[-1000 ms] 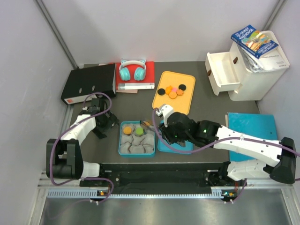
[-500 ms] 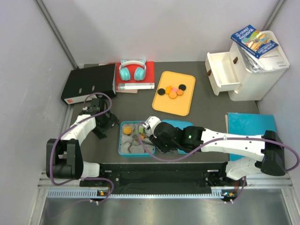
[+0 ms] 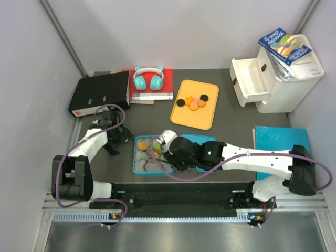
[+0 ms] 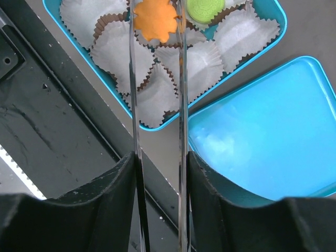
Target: Pack the cookies
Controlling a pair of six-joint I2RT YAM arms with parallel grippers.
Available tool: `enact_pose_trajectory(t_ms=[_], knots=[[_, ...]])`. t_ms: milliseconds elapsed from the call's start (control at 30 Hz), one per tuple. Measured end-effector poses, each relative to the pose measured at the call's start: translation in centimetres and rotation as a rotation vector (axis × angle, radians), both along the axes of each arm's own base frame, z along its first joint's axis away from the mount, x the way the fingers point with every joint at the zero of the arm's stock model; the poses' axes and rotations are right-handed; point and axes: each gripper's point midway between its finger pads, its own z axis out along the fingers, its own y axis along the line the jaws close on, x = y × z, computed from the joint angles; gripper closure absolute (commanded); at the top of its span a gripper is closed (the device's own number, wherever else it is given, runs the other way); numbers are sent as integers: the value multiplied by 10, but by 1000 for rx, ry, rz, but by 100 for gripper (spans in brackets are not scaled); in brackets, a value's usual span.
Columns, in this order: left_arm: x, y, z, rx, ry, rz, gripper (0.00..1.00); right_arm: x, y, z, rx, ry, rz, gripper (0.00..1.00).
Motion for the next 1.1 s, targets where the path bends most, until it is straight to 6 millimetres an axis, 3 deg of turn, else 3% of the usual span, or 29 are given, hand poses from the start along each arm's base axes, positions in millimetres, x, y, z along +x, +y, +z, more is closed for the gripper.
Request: enact_pose_trajectory(t_ms=[67,200,433,567,667,800,900,967,1100], knots=[[0,0,0,0,1,0,2,0,0,-1,-2,1,0,46],[-1,0,-1,0,1,0,2,1,4,4,7,-2,-1,36],[1,0,-1,0,-8,0,2,10,9,22,38,-48,-34,36],[1,0,-1,0,-8,0,2,30,-4,33,20,-125,-122,37],[1,0,-1,-1,-8,0,2,51,-25,43,22,-145,-211,41],[1,-3,-1,-17,-7,-7,2,100,-74,62,52,-168,-423,63],[1,-4,0,-22,-7,-9,2,118,-98,75,85,-187,-515,73],[1,-4,0,-24,-8,-9,2,113,-94,81,124,-170,-490,78],[1,-5,0,-24,-8,-9,2,89,-67,78,177,-123,-370,87]])
